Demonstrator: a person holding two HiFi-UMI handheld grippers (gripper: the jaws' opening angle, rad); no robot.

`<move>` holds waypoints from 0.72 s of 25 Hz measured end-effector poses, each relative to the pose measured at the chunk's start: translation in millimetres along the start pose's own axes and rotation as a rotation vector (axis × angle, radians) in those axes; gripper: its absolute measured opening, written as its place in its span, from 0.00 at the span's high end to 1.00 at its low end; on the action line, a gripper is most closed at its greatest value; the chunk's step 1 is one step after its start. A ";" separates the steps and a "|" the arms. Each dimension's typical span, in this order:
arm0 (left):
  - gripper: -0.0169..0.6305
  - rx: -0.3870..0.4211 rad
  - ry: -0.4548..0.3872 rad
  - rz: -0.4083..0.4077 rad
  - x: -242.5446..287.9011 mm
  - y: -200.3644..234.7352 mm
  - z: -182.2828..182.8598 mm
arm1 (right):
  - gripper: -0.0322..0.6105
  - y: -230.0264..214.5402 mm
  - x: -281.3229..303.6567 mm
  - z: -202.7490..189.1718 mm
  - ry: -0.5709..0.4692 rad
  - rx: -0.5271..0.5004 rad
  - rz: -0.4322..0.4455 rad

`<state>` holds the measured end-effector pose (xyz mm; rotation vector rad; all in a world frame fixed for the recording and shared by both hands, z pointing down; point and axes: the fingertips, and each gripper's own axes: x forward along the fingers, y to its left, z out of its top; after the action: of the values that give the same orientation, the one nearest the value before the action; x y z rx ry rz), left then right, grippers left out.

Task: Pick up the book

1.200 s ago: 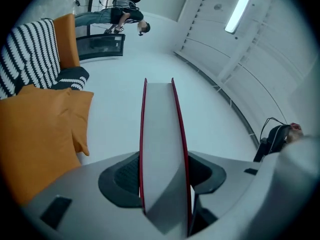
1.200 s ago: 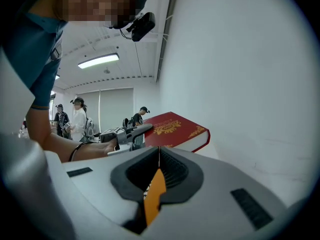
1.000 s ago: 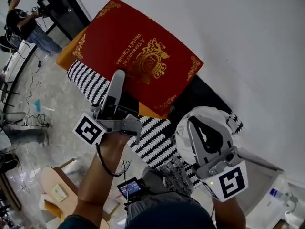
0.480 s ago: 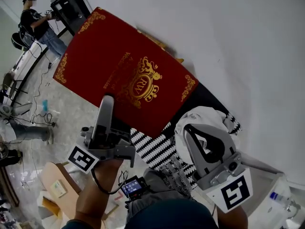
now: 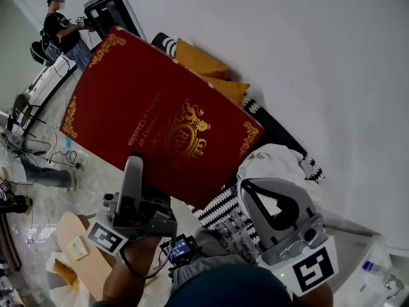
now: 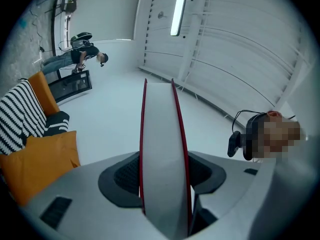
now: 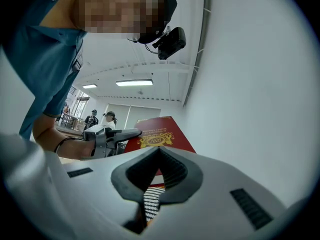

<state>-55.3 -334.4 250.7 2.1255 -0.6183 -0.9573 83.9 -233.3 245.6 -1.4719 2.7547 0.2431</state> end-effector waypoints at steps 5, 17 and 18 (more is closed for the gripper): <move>0.59 0.013 -0.026 0.008 -33.2 -25.5 3.7 | 0.93 20.5 -15.8 14.1 -0.011 -0.024 0.020; 0.59 0.007 -0.067 0.010 -90.1 -76.7 -4.4 | 0.93 66.7 -55.9 48.7 -0.038 -0.075 0.057; 0.59 0.009 -0.067 0.009 -93.3 -81.7 -5.6 | 0.93 69.6 -60.3 50.9 -0.037 -0.077 0.058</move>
<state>-97.2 -219.1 231.8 2.1037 -0.6656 -1.0268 56.7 -138.3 209.3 -1.3903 2.7910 0.3770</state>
